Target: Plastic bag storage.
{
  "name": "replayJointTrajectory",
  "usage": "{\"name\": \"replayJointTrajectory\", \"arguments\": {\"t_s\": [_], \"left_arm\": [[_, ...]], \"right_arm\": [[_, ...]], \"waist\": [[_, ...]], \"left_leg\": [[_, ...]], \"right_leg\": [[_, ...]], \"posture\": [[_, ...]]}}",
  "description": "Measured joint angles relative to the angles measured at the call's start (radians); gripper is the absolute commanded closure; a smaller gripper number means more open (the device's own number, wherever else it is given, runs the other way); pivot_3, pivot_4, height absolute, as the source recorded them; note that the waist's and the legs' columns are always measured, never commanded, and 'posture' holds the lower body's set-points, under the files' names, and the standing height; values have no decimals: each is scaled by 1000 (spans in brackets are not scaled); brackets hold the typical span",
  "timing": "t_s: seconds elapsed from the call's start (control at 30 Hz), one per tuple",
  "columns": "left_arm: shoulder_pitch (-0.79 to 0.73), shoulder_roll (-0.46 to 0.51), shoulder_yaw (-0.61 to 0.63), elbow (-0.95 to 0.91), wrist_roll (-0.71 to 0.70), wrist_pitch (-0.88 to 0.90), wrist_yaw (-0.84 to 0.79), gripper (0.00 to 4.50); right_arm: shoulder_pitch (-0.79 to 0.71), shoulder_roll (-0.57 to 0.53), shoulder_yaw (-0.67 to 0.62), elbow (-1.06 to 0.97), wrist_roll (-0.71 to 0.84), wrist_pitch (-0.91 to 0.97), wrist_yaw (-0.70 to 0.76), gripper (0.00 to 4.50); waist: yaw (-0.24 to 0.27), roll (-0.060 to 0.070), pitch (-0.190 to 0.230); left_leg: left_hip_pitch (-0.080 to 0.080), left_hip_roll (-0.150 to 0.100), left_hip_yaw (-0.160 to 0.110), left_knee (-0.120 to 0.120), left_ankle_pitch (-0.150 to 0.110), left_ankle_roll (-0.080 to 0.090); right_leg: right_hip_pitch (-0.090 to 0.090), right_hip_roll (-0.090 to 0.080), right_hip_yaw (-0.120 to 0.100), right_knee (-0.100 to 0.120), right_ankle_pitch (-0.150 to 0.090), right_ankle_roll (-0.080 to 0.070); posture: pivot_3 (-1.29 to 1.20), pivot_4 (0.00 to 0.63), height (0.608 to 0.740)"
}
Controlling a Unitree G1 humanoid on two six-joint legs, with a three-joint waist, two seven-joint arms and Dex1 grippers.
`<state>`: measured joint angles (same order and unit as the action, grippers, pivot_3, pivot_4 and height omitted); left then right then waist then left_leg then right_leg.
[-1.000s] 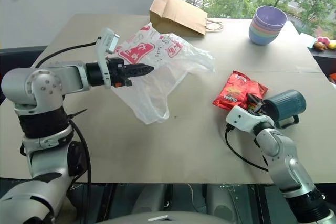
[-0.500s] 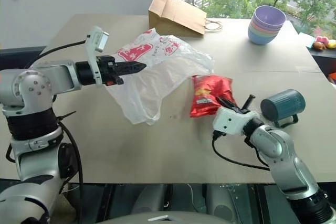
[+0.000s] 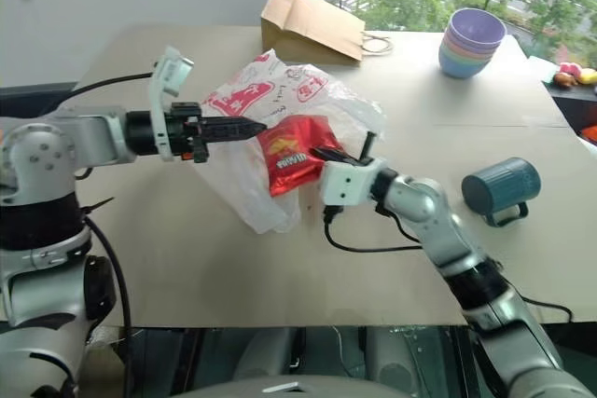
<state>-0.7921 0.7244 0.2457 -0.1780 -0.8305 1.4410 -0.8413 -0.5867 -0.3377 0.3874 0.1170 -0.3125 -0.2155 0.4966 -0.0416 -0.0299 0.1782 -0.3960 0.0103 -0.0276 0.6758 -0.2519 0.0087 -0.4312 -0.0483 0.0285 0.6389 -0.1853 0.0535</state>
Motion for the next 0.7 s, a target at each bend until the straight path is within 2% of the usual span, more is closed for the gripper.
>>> {"name": "replayJointTrajectory", "arguments": {"t_s": [0.1,0.13,0.23,0.33,0.37,0.4,0.43,0.5,0.63,0.7], "left_arm": [[16,-4,26,-31,-37,20,32,4500],[24,-19,33,-46,-45,27,56,4500],[42,-69,69,-59,-67,39,126,4500],[72,-88,89,-74,-76,54,170,4500],[87,-94,100,-80,-77,56,187,4500],[96,-100,106,-84,-77,56,203,4500],[105,-112,110,-89,-77,56,222,4500],[118,-121,113,-90,-77,53,241,4500],[123,-142,116,-73,-60,-7,282,4500],[130,-142,105,-62,-40,-67,281,4500]], "right_arm": [[-196,157,43,358,-77,-46,-110,4424],[-265,227,55,472,-83,-58,-128,4185],[-353,337,106,643,-98,-121,-128,3222],[-355,353,126,704,-119,-155,-138,1726],[-353,349,129,713,-140,-165,-170,1490],[-347,342,127,707,-143,-170,-183,1178],[-331,332,121,683,-125,-174,-152,684],[-272,305,99,611,-55,-165,-60,9],[-115,177,42,313,102,-41,139,9],[-49,88,-29,111,185,89,208,9]], "waist": [[-14,0,0],[-18,0,0],[-19,0,0],[-11,0,0],[-11,0,0],[-9,0,0],[-5,0,0],[0,0,0],[4,1,1],[3,1,1]], "left_leg": [[1,0,1,-3,2,-3],[1,0,-1,-5,3,-4],[0,0,-4,-7,3,-6],[-2,-3,-7,-7,5,-9],[-2,-4,-7,-7,5,-9],[-2,-4,-8,-7,5,-9],[-2,-4,-9,-7,5,-9],[-2,-4,-8,-7,4,-8],[-1,-4,-8,-7,3,-5],[0,-4,-8,-7,3,-5]], "right_leg": [[-2,0,1,1,0,-1],[-2,1,1,1,0,-1],[-3,0,-2,2,0,-3],[-3,-3,-2,0,0,-2],[-3,-4,-2,-1,0,-2],[-3,-4,-2,-1,0,-2],[-3,-4,-2,-1,0,-2],[-2,-4,-4,0,0,-2],[-2,-4,-5,2,0,-2],[-1,-3,-5,2,0,-2]], "posture": [[0,150,740],[0,150,740],[0,150,740],[0,150,740],[0,150,740],[0,150,740],[0,150,740],[0,150,740],[0,150,740],[0,150,740]]}}
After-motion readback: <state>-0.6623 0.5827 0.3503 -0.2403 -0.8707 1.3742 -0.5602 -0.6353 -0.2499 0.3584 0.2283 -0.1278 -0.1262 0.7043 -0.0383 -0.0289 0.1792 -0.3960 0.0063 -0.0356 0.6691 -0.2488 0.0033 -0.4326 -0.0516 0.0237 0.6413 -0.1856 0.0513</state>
